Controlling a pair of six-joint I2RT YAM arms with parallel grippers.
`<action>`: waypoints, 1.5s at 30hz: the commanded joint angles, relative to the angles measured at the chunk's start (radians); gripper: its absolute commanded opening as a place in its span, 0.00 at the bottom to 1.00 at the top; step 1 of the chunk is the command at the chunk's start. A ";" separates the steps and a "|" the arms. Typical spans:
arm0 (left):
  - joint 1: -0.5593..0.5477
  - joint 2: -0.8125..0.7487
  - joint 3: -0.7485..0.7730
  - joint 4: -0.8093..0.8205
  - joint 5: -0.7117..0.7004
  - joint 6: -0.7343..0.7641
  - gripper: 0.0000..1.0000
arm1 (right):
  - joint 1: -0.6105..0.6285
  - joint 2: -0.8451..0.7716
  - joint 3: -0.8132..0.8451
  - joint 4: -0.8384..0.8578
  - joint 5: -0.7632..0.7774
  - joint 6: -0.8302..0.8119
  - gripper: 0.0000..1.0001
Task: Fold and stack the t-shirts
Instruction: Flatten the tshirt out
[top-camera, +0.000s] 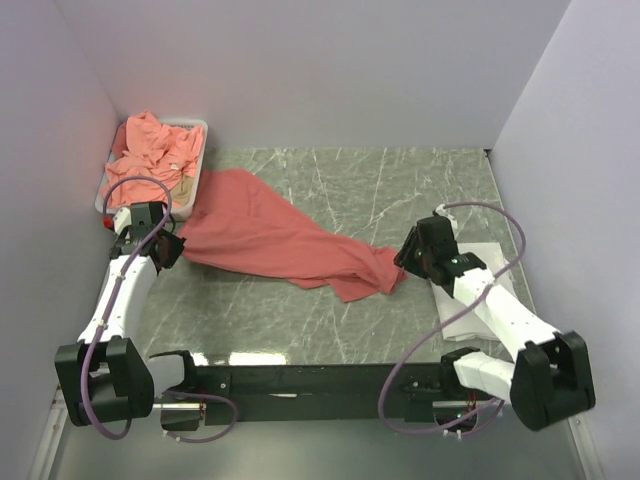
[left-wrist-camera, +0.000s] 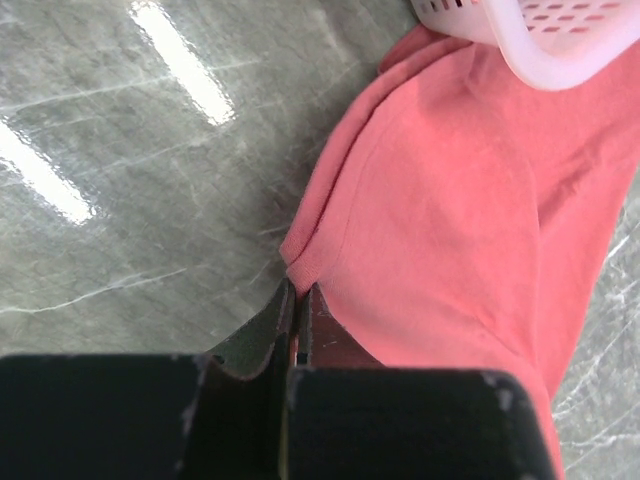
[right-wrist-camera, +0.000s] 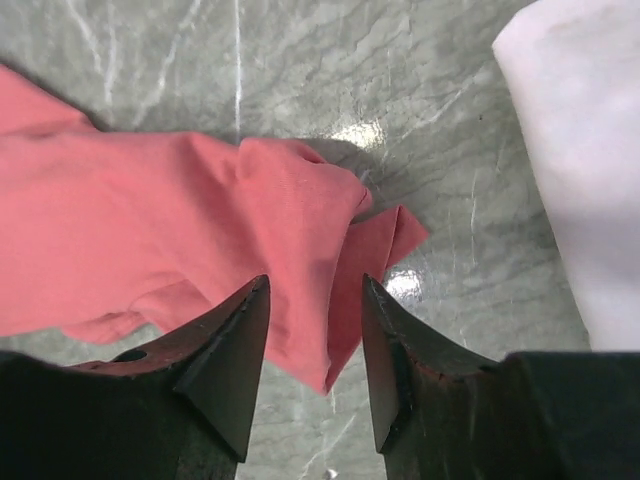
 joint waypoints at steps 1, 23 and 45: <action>0.007 -0.001 0.014 0.038 0.032 0.036 0.01 | -0.001 -0.082 -0.024 0.007 0.047 0.044 0.49; 0.008 -0.004 0.006 0.052 0.075 0.036 0.01 | 0.013 -0.058 -0.179 0.198 -0.163 0.157 0.44; 0.008 -0.194 0.478 -0.045 0.093 0.116 0.01 | -0.224 -0.274 0.503 -0.176 -0.174 0.084 0.00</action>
